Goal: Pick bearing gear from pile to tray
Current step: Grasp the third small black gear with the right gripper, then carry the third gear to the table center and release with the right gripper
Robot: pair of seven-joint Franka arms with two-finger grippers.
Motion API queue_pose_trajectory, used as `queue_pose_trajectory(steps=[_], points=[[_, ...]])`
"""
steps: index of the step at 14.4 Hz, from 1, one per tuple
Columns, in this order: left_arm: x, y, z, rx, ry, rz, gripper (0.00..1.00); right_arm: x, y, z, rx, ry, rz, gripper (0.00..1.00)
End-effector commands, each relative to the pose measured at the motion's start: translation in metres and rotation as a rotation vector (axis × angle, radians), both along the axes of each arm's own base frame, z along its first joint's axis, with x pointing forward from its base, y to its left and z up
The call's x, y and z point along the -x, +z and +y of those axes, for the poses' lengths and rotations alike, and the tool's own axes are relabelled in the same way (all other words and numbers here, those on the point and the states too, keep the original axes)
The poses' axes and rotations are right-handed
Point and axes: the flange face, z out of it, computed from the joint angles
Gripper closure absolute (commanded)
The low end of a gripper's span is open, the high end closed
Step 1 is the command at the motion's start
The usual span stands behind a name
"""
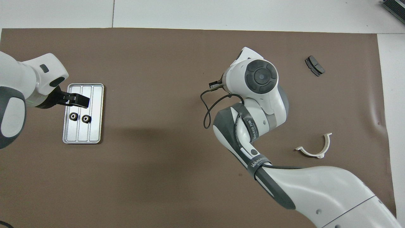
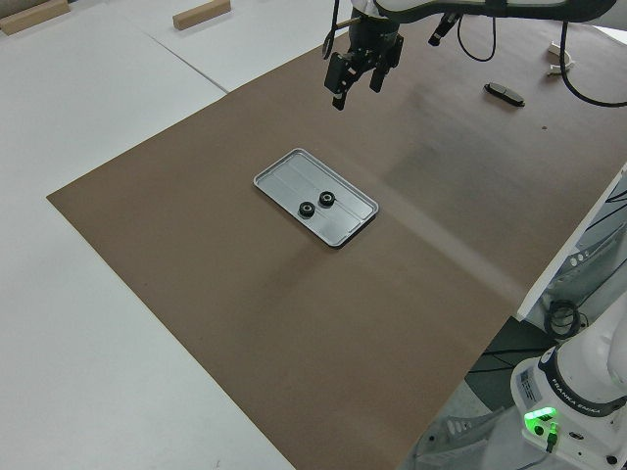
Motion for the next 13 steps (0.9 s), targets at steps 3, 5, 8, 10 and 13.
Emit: queue_pose_trajectory(steps=[3, 5, 8, 10, 13], points=[[-0.002, -0.001, -0.012, 0.005, 0.071, -0.029, 0.00, 0.021, -0.033, 0.074, -0.070, 0.022, -0.045, 0.82], [-0.005, -0.003, -0.013, 0.011, 0.101, -0.046, 0.00, 0.028, -0.044, 0.103, -0.082, 0.043, -0.047, 0.82], [-0.008, -0.013, -0.024, 0.022, 0.132, -0.072, 0.00, 0.055, -0.050, 0.146, -0.115, 0.095, -0.065, 0.82], [-0.012, -0.030, -0.030, 0.028, 0.161, -0.080, 0.00, 0.069, -0.050, 0.161, -0.122, 0.112, -0.063, 0.68], [-0.013, -0.045, -0.036, 0.030, 0.169, -0.074, 0.00, 0.071, -0.050, 0.163, -0.131, 0.091, -0.056, 0.15]])
